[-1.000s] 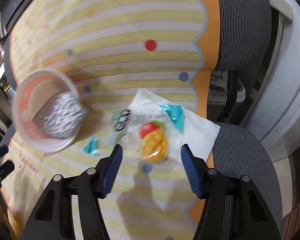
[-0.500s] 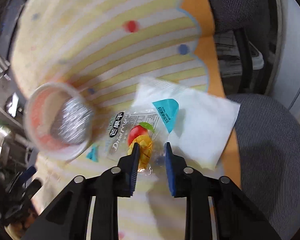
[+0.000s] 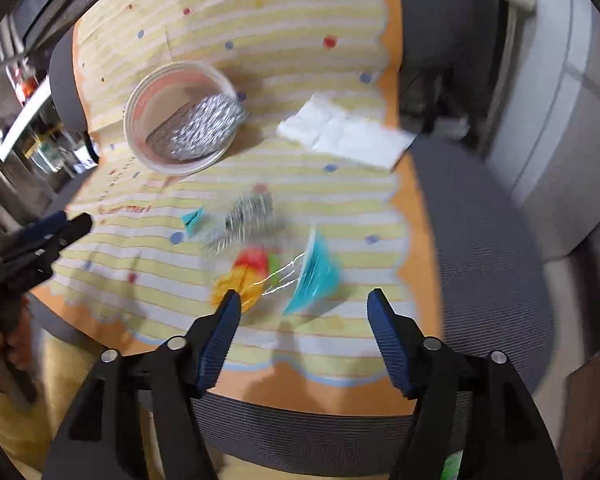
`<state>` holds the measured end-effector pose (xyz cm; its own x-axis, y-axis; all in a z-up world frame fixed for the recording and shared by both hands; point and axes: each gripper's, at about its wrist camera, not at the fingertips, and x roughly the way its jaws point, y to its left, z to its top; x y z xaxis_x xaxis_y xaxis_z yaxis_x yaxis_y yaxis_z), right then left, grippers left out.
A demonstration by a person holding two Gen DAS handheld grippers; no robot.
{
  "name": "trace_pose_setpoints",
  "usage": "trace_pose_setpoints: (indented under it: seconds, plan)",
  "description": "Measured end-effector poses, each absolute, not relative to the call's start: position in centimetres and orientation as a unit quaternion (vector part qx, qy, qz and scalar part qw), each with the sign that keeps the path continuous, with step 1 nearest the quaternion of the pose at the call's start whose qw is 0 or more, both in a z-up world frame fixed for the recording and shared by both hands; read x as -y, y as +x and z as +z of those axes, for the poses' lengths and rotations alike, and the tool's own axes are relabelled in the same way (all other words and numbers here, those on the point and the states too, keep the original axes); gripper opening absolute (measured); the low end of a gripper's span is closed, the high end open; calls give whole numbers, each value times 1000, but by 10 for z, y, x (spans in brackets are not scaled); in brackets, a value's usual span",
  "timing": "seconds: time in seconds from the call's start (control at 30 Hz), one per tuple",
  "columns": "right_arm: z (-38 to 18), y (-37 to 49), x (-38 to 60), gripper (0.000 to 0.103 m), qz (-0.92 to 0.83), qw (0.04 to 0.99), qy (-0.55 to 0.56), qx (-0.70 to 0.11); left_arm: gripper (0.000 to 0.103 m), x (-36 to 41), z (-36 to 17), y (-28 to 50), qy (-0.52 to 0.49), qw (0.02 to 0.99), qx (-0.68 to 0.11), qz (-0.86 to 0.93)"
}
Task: Collect trash
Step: 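Lower the open right gripper onto the dried-mango snack packet, then close the right gripper on the mango packet and lift it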
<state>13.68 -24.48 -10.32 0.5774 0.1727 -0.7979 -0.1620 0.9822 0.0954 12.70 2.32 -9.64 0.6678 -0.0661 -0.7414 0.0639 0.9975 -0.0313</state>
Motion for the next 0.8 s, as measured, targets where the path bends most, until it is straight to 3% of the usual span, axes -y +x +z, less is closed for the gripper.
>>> trace_pose_setpoints:
  seconds: [0.1, 0.17, 0.43, 0.8]
  plan:
    - [-102, 145, 250, 73, 115, 894, 13, -433, 78, -23, -95, 125, -4, 914, -405, -36]
    - [-108, 156, 247, 87, 140, 892, 18, -429, 78, -23, -97, 124, -5, 912, -408, -35]
    - [-158, 196, 215, 92, 216, 855, 25, -472, 78, -22, -104, 124, -1, 908, -417, -39]
    - [-158, 171, 175, 94, 224, 844, -60, -484, 78, -22, -107, 119, -6, 906, -420, -42]
